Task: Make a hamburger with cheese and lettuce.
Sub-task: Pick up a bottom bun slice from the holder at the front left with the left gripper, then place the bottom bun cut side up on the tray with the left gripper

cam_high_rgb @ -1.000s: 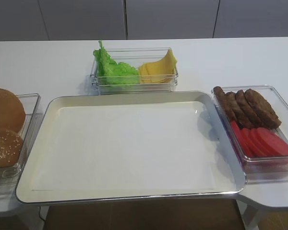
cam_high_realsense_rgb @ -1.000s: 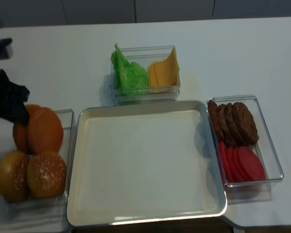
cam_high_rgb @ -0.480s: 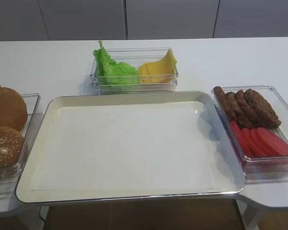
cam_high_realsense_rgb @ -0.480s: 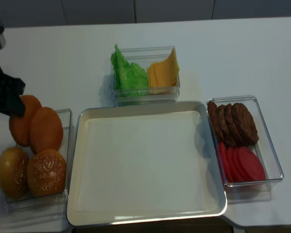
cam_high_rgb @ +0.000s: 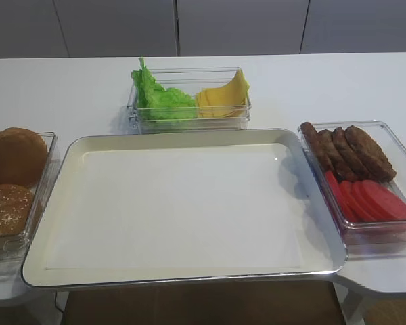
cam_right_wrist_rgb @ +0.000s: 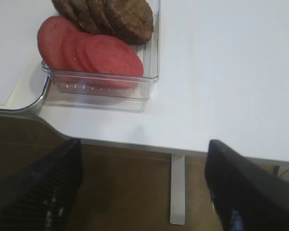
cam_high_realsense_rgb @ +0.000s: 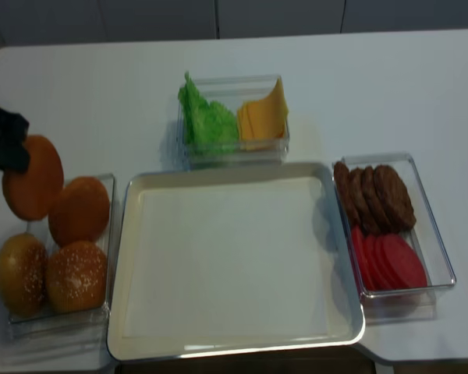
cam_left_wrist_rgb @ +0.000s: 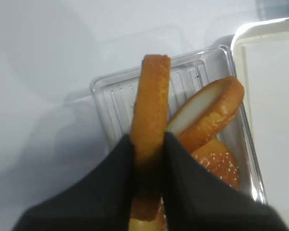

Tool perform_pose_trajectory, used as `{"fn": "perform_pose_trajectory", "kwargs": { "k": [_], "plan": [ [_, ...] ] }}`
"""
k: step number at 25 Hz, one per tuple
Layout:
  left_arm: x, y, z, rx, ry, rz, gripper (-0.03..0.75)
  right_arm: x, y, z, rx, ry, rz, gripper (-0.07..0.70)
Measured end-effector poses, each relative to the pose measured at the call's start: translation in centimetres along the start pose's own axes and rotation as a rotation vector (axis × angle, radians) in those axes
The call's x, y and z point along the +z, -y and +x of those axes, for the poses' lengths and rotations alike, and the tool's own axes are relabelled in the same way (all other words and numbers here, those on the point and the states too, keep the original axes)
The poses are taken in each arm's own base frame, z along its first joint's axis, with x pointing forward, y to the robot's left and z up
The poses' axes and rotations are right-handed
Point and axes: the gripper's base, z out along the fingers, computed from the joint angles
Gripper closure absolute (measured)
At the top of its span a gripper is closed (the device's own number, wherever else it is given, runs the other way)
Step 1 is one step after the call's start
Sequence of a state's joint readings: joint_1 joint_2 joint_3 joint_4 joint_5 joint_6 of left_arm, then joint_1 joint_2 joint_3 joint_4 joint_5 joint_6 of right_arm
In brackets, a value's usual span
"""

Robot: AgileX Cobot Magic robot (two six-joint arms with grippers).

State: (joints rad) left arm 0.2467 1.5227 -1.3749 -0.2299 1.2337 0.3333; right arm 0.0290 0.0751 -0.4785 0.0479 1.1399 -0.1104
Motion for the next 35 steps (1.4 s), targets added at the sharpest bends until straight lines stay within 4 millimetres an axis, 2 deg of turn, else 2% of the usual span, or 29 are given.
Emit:
{"fn": "perform_pose_trajectory", "kwargs": {
  "k": [8,11,15,19,25,35],
  "plan": [
    [-1.9,0.5,0.5,0.034,0.046,-0.025,0.601,0.0,0.0,0.0,0.001,0.0,0.002,0.013],
    [-3.2,0.6,0.4,0.039,0.084,-0.046,0.601,0.0,0.0,0.0,0.001,0.0,0.002,0.013],
    [-4.4,1.5,0.3,0.026,0.139,0.0,0.601,0.0,0.0,0.0,0.001,0.0,0.002,0.013],
    [-4.6,3.6,0.2,0.099,0.148,0.037,0.601,0.0,0.0,0.0,0.001,0.0,0.002,0.013],
    [-4.0,7.9,0.1,0.339,0.13,0.087,0.601,0.0,0.0,0.0,0.001,0.0,0.002,0.013],
    [-3.4,13.7,0.9,0.708,0.124,0.109,0.601,0.0,0.0,0.0,0.001,0.0,0.002,0.013]
  ]
}}
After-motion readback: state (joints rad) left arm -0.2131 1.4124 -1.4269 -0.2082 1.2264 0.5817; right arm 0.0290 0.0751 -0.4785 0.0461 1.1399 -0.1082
